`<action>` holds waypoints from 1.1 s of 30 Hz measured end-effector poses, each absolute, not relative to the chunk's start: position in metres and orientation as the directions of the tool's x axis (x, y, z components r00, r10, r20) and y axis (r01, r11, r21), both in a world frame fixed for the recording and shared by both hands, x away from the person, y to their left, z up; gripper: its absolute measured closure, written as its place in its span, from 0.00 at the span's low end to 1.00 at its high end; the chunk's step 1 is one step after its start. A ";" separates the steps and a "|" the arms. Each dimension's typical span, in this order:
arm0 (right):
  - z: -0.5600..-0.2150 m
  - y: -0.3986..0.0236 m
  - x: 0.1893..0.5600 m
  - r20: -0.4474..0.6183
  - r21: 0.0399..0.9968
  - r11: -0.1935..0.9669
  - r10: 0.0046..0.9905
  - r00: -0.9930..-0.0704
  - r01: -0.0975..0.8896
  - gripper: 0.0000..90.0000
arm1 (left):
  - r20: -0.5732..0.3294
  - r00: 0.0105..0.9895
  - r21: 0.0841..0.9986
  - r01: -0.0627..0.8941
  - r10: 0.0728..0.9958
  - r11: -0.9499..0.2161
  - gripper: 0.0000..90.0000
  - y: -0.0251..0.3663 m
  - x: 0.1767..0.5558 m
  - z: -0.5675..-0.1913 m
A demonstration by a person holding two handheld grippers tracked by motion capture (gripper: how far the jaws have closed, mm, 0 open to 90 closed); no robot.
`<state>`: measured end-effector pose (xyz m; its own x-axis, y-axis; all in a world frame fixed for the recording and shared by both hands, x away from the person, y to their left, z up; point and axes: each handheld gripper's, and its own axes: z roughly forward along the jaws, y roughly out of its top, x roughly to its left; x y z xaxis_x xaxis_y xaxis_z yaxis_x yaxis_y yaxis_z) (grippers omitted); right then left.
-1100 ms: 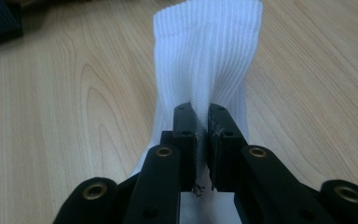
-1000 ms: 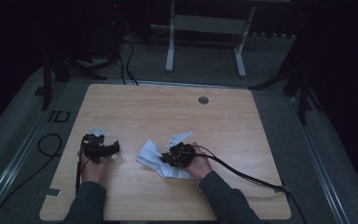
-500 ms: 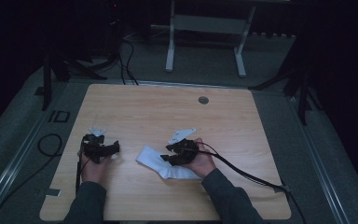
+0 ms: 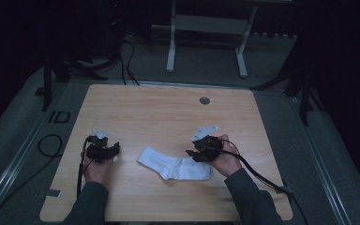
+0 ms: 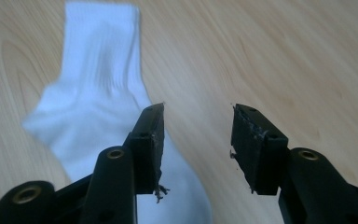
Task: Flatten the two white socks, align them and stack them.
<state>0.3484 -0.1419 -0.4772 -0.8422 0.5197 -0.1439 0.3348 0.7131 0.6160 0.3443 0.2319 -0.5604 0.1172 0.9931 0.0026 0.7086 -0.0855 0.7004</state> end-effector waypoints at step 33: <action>-0.522 -0.212 0.328 -0.018 0.557 0.621 0.673 -0.740 0.552 0.98 | -0.018 0.498 0.696 0.628 0.867 -0.347 1.00 0.142 0.318 -0.551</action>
